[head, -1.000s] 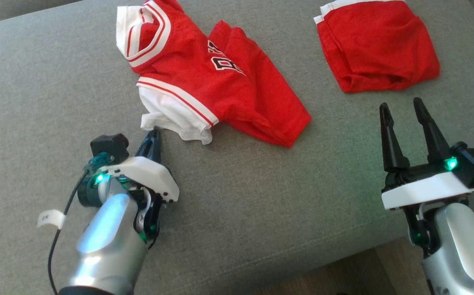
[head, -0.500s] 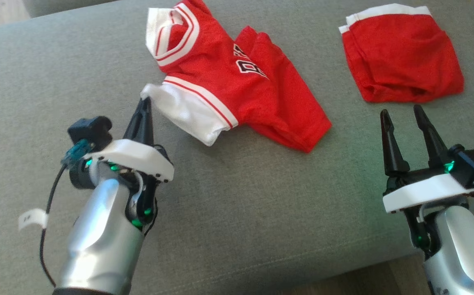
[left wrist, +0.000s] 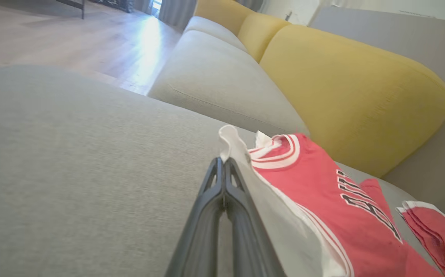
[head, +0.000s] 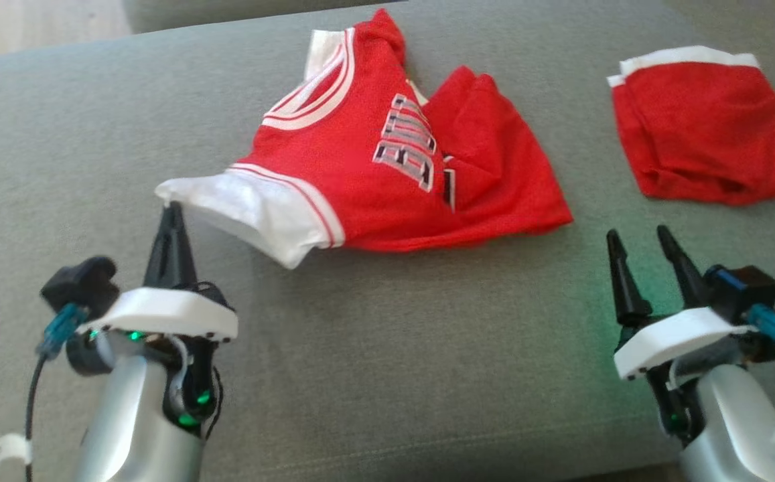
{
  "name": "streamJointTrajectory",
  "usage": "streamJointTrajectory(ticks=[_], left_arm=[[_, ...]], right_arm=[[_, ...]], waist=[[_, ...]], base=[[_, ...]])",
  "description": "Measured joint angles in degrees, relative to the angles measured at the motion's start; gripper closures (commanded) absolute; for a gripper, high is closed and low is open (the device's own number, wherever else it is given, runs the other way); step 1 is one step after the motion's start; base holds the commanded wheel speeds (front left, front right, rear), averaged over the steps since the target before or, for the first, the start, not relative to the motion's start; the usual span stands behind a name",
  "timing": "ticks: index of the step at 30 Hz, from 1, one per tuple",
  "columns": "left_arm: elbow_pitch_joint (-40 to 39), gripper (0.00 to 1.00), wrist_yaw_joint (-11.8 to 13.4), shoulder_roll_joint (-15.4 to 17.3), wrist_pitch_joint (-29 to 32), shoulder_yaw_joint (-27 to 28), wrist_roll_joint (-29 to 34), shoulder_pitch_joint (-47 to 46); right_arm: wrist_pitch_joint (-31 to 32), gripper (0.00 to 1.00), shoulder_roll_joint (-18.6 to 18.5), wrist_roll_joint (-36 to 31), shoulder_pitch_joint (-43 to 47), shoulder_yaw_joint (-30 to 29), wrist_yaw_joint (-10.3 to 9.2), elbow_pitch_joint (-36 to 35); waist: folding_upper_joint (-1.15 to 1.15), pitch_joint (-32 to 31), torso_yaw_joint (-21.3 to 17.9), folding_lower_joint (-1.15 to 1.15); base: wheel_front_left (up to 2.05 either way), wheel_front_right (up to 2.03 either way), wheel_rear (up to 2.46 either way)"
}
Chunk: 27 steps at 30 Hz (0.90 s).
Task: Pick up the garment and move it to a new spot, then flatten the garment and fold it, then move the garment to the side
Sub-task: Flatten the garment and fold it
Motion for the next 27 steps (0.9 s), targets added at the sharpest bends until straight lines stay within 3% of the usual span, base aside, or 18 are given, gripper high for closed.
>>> streamJointTrajectory(ticks=[16,27], left_arm=[[-6.56,1.00,2.98,0.03,0.00,0.62,-0.55,2.70],[-8.78,1.00,5.00,0.03,0.00,1.99,-0.65,2.69]], right_arm=[[1.37,0.00,2.82,-0.55,-3.66,-0.53,0.00,8.84],[1.20,0.00,3.45,-2.08,-5.55,-1.47,0.00,14.29]], waist=[[0.00,0.74,6.58,0.00],[0.00,1.82,8.41,0.00]], base=[[0.00,0.00,0.00],[0.00,0.00,0.00]])
